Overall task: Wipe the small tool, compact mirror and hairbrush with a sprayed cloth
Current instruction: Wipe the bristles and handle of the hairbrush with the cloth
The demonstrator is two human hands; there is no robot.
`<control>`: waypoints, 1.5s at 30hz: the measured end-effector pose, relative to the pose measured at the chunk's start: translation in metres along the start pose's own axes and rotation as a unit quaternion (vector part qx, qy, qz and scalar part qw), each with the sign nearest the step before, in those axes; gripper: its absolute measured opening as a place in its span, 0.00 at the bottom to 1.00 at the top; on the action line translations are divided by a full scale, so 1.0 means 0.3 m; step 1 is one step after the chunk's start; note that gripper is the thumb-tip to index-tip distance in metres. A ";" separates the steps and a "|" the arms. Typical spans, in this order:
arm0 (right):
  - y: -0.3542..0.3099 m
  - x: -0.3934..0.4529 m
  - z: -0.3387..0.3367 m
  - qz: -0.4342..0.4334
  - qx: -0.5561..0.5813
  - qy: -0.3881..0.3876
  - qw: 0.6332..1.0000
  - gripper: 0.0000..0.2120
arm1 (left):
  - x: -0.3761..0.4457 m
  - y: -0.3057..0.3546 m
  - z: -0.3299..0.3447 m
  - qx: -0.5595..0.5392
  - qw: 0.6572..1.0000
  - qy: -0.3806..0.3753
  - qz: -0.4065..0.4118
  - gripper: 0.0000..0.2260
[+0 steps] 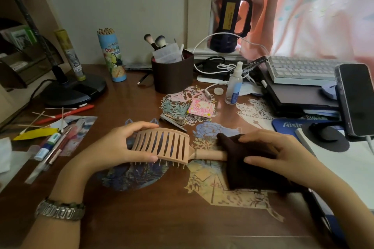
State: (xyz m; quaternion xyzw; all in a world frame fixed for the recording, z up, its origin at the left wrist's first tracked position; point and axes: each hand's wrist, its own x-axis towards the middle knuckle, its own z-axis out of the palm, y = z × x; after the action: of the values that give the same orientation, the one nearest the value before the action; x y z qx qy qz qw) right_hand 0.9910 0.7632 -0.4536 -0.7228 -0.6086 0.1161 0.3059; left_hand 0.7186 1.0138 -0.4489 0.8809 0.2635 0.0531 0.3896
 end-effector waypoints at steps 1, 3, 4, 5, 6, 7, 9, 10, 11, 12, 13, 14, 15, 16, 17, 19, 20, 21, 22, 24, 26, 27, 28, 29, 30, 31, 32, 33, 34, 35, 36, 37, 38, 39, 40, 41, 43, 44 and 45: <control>0.008 -0.009 -0.001 0.001 -0.009 -0.004 1.000 0.19 | -0.001 0.001 0.001 -0.002 1.000 0.002 -0.001 0.29; 0.022 -0.017 0.009 0.000 -0.031 -0.012 0.999 0.19 | 0.000 0.007 0.004 -0.005 1.000 0.006 -0.001 0.28; 0.028 -0.019 0.019 0.000 -0.039 -0.014 0.999 0.18 | 0.000 0.010 0.006 -0.006 1.000 0.008 0.001 0.28; 0.032 -0.018 0.031 -0.002 -0.045 -0.013 0.999 0.18 | 0.001 0.013 0.008 -0.006 1.000 0.011 0.003 0.28; 0.034 -0.016 0.041 -0.006 -0.051 -0.011 0.999 0.17 | 0.002 0.014 0.010 -0.006 1.000 0.013 0.004 0.28; 0.035 -0.013 0.050 -0.011 -0.055 -0.009 0.998 0.17 | 0.001 0.014 0.012 -0.005 1.000 0.015 0.004 0.28; 0.030 -0.007 0.064 -0.018 -0.062 -0.009 0.998 0.16 | 0.001 0.010 0.011 -0.005 1.000 0.015 0.004 0.29; 0.027 -0.004 0.069 -0.021 -0.065 -0.009 0.998 0.17 | 0.000 0.007 0.009 -0.006 1.000 0.015 0.006 0.29; 0.023 -0.001 0.076 -0.025 -0.068 -0.009 0.997 0.17 | 0.000 0.004 0.007 -0.006 1.000 0.013 0.008 0.30; 0.018 0.003 0.084 -0.030 -0.071 -0.007 0.997 0.17 | 0.001 0.003 0.005 -0.006 1.000 0.012 0.011 0.31; 0.014 0.009 0.093 -0.036 -0.075 -0.007 0.996 0.17 | 0.002 0.003 0.005 -0.006 1.000 0.011 0.013 0.32; 0.009 0.015 0.102 -0.040 -0.079 -0.007 0.996 0.17 | 0.003 0.001 0.005 -0.006 1.000 0.010 0.013 0.33; 0.004 0.023 0.112 -0.044 -0.083 -0.009 0.996 0.17 | 0.005 -0.001 0.007 -0.006 1.000 0.010 0.012 0.34; -0.004 0.032 0.122 -0.048 -0.087 -0.011 0.995 0.17 | 0.008 -0.003 0.008 -0.002 1.000 0.010 0.009 0.34; -0.010 0.040 0.134 -0.053 -0.092 -0.013 0.994 0.17 | 0.009 -0.005 0.010 0.003 1.000 0.010 0.007 0.35; -0.025 0.056 0.153 -0.061 -0.102 -0.016 0.993 0.18 | 0.011 -0.009 0.012 0.010 1.000 0.009 0.005 0.35; -0.031 0.063 0.161 -0.064 -0.106 -0.016 0.992 0.18 | 0.010 -0.009 0.013 0.010 1.000 0.009 0.005 0.34; -0.037 0.069 0.169 -0.067 -0.110 -0.014 0.992 0.18 | 0.009 -0.007 0.013 0.010 1.000 0.010 0.007 0.33; -0.042 0.074 0.175 -0.070 -0.115 -0.013 0.991 0.18 | 0.009 -0.005 0.014 0.008 1.000 0.011 0.010 0.32; -0.051 0.081 0.186 -0.077 -0.132 -0.013 0.988 0.18 | 0.009 0.000 0.014 0.006 1.000 0.009 0.011 0.30; -0.059 0.087 0.197 -0.087 -0.154 -0.014 0.984 0.18 | 0.010 0.001 0.014 0.008 1.000 0.006 0.008 0.30; -0.061 0.091 0.201 -0.093 -0.163 -0.015 0.982 0.18 | 0.010 0.002 0.013 0.011 1.000 0.005 0.008 0.31; -0.065 0.095 0.204 -0.099 -0.170 -0.017 0.980 0.18 | 0.011 0.000 0.013 0.013 1.000 0.004 0.008 0.31; -0.068 0.101 0.206 -0.103 -0.175 -0.021 0.979 0.19 | 0.011 -0.001 0.013 0.014 1.000 0.003 0.008 0.31; -0.072 0.106 0.207 -0.107 -0.180 -0.026 0.977 0.19 | 0.011 -0.002 0.013 0.013 1.000 0.003 0.007 0.32; -0.076 0.111 0.208 -0.109 -0.186 -0.032 0.976 0.19 | 0.012 -0.003 0.013 0.012 1.000 0.003 0.007 0.32; -0.080 0.114 0.208 -0.111 -0.193 -0.037 0.974 0.19 | 0.013 -0.004 0.013 0.012 1.000 0.003 0.008 0.33; -0.085 0.117 0.209 -0.114 -0.201 -0.040 0.972 0.19 | 0.014 -0.004 0.013 0.013 1.000 0.004 0.008 0.34; -0.089 0.119 0.210 -0.117 -0.208 -0.041 0.970 0.19 | 0.015 -0.004 0.013 0.014 1.000 0.005 0.008 0.36; -0.092 0.120 0.211 -0.120 -0.215 -0.042 0.968 0.19 | 0.015 -0.005 0.012 0.016 1.000 0.005 0.008 0.37; -0.094 0.122 0.212 -0.121 -0.219 -0.045 0.967 0.19 | 0.015 -0.004 0.012 0.018 1.000 0.005 0.007 0.37; -0.095 0.122 0.214 -0.124 -0.222 -0.048 0.966 0.18 | 0.014 -0.004 0.012 0.019 1.000 0.006 0.007 0.37; -0.096 0.123 0.215 -0.127 -0.221 -0.050 0.966 0.17 | 0.013 -0.003 0.012 0.021 1.000 0.006 0.007 0.36; -0.095 0.123 0.216 -0.129 -0.219 -0.051 0.966 0.16 | 0.013 -0.003 0.013 0.025 1.000 0.007 0.008 0.35; -0.093 0.122 0.216 -0.133 -0.214 -0.049 0.966 0.15 | 0.012 -0.002 0.013 0.030 0.999 0.007 0.008 0.34; -0.091 0.121 0.217 -0.138 -0.209 -0.047 0.967 0.14 | 0.013 -0.004 0.014 0.034 0.999 0.008 0.007 0.34; -0.087 0.121 0.215 -0.148 -0.198 -0.045 0.968 0.12 | 0.015 -0.007 0.014 0.040 0.999 0.007 0.002 0.35; -0.087 0.121 0.213 -0.152 -0.193 -0.045 0.968 0.11 | 0.015 -0.008 0.014 0.042 0.999 0.006 0.000 0.35; -0.086 0.121 0.212 -0.154 -0.191 -0.044 0.968 0.11 | 0.016 -0.010 0.014 0.043 0.999 0.005 -0.001 0.35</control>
State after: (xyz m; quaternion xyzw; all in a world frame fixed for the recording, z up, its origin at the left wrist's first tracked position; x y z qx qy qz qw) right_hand 0.9440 0.8187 -0.4812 -0.6595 -0.7364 -0.0190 0.1495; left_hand 0.7226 1.0151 -0.4545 0.8964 0.2686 0.0455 0.3496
